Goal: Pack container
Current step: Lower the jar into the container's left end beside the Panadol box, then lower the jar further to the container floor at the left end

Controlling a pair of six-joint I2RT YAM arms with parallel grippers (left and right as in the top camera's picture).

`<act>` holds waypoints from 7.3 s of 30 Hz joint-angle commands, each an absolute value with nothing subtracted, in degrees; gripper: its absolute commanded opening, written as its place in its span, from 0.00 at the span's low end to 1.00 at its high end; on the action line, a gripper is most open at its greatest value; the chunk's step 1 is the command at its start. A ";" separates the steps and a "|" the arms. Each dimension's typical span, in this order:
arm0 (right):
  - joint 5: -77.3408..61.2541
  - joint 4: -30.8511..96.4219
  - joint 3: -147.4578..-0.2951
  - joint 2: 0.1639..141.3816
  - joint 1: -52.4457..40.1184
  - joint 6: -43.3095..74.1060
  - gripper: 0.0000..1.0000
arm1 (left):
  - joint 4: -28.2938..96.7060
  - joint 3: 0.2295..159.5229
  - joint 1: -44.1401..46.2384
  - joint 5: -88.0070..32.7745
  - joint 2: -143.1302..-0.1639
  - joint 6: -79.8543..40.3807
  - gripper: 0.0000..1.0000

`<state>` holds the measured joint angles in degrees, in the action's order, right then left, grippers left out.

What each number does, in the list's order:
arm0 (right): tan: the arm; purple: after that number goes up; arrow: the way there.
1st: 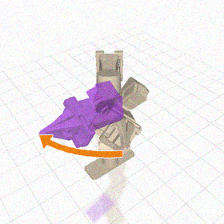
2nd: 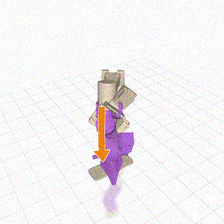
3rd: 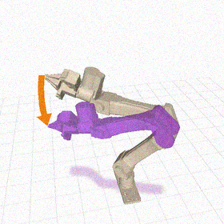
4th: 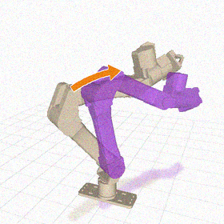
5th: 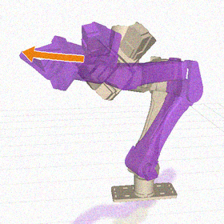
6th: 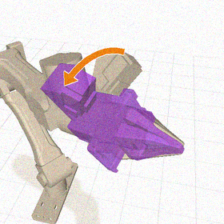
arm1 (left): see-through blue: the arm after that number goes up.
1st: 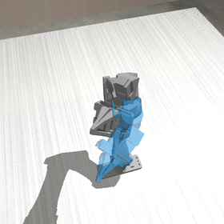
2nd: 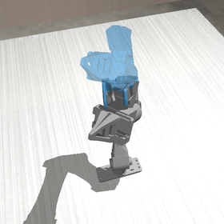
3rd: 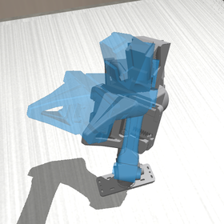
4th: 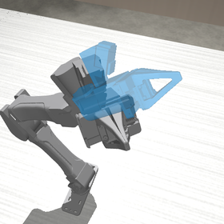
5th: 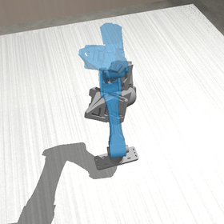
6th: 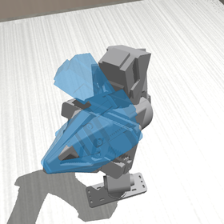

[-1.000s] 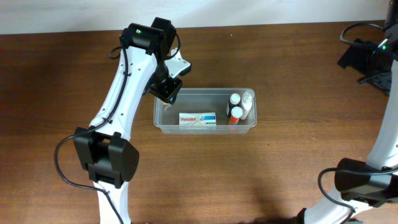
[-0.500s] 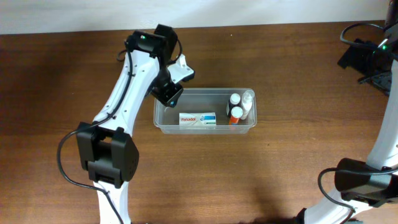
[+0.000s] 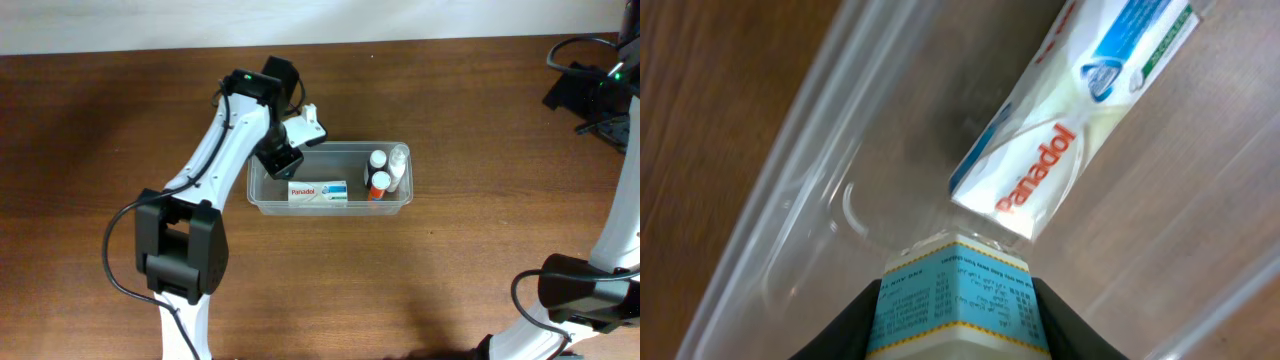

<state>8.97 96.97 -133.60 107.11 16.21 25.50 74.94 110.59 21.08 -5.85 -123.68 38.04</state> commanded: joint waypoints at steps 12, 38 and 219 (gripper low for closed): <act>9.28 97.25 -133.67 107.31 16.53 25.96 0.98 | 68.84 104.92 21.61 -1.61 -123.33 43.44 0.34; 9.28 97.25 -133.67 107.31 16.53 25.96 0.98 | 68.14 104.92 21.61 1.74 -126.06 43.44 0.34; 9.28 97.25 -133.67 107.31 16.53 25.93 0.98 | 62.83 99.24 22.13 -1.28 -126.63 44.21 0.38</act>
<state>8.97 96.97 -133.60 107.11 16.21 25.50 62.74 99.63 21.87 -1.23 -126.08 44.73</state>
